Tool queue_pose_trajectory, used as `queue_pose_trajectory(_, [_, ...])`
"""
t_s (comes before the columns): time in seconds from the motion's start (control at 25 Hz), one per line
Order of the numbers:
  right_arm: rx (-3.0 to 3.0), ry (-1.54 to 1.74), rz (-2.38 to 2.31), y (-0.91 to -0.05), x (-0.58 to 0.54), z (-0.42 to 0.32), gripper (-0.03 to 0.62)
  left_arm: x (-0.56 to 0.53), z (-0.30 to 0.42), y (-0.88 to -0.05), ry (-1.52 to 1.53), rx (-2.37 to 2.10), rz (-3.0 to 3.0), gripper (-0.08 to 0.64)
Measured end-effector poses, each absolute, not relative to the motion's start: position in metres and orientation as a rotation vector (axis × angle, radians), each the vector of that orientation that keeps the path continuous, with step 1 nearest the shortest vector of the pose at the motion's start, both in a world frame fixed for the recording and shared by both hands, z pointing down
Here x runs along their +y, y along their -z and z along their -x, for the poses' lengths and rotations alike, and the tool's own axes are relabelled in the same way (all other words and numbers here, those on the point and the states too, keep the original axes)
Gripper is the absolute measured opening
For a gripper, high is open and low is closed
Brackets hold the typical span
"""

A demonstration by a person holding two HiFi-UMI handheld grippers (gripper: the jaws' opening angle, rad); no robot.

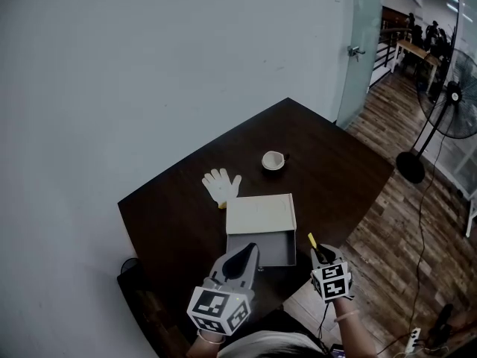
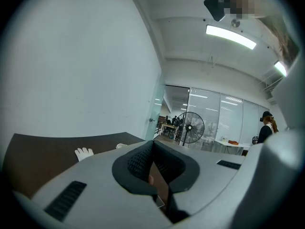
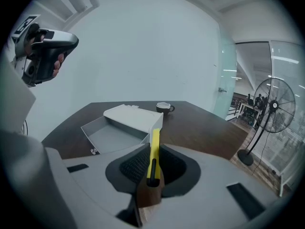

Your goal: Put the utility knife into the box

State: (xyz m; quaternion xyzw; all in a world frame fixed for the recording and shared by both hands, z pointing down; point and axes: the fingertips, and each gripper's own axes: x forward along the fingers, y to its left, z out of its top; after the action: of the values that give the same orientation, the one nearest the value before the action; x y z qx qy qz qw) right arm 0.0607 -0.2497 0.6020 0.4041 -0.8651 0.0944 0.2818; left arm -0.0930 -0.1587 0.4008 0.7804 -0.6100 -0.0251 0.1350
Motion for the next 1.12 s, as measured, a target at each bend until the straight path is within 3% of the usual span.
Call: queue_pose_trajectory(1.12, [-2.420,-0.159,-0.821,-0.596,-0.242,0.022,0.063,-0.134,0.142,-0.397,0.108,-1.941,-2.117,0.017])
